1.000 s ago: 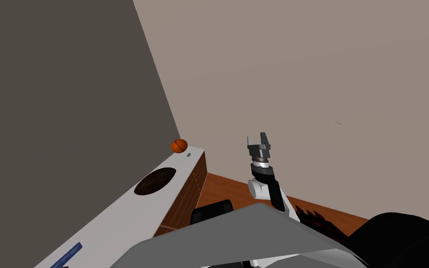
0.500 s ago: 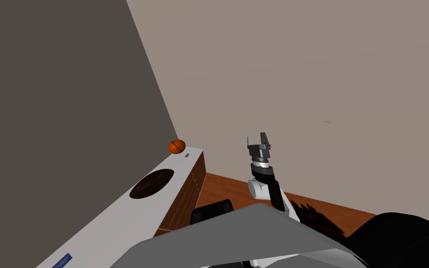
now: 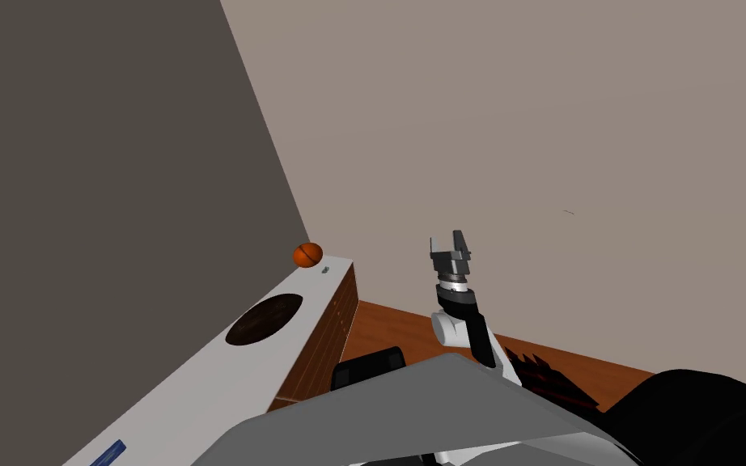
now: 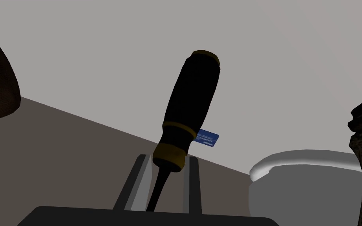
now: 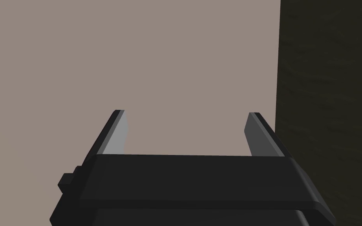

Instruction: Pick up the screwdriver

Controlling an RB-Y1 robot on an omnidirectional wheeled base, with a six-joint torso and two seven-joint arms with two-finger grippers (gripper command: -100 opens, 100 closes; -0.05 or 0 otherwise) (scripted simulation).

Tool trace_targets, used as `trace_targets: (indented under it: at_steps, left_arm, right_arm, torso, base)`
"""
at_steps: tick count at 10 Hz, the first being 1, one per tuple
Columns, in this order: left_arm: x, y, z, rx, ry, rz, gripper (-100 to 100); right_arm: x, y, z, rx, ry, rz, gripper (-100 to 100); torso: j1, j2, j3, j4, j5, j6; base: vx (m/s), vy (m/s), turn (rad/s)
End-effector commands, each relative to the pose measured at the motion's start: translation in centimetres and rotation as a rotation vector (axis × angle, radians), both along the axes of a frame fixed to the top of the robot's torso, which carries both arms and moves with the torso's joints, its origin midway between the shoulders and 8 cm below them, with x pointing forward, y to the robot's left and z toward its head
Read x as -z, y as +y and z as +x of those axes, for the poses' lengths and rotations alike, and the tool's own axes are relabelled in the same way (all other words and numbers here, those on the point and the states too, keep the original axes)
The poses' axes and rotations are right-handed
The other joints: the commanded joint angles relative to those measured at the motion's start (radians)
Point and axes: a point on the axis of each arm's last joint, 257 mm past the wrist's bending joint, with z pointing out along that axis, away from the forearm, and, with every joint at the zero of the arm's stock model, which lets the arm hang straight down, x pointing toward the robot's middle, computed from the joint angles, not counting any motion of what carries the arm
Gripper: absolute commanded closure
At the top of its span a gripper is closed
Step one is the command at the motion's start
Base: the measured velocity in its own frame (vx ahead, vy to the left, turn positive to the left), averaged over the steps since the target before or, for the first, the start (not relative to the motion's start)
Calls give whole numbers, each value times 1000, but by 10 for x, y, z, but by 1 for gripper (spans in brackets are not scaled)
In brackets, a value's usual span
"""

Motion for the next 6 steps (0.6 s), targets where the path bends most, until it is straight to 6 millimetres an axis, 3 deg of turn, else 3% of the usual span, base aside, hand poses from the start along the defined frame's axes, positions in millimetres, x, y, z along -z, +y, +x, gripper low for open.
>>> trace_targets:
  at_steps: [1,2,5,6]
  left_arm:
    - [0,0,0,0,0,0,0]
    - [-7,-5,4,14,0,-1,100]
    - [-12,-9,6,25,2,-1,100]
    - [-12,-9,6,25,3,-1,0]
  right_arm:
    - [0,0,0,0,0,0,0]
    - [0,0,0,0,0,0,0]
    - [0,0,0,0,0,0,0]
    - [0,0,0,0,0,0,0]
  torso:
    - [0,0,0,0,0,0]
    - [0,0,0,0,0,0]
    - [-2,0,0,0,-1,0]
    - [-1,0,0,0,0,0]
  base:
    - [0,0,0]
    - [12,-5,159]
    - [9,-12,79]
    - [0,0,0]
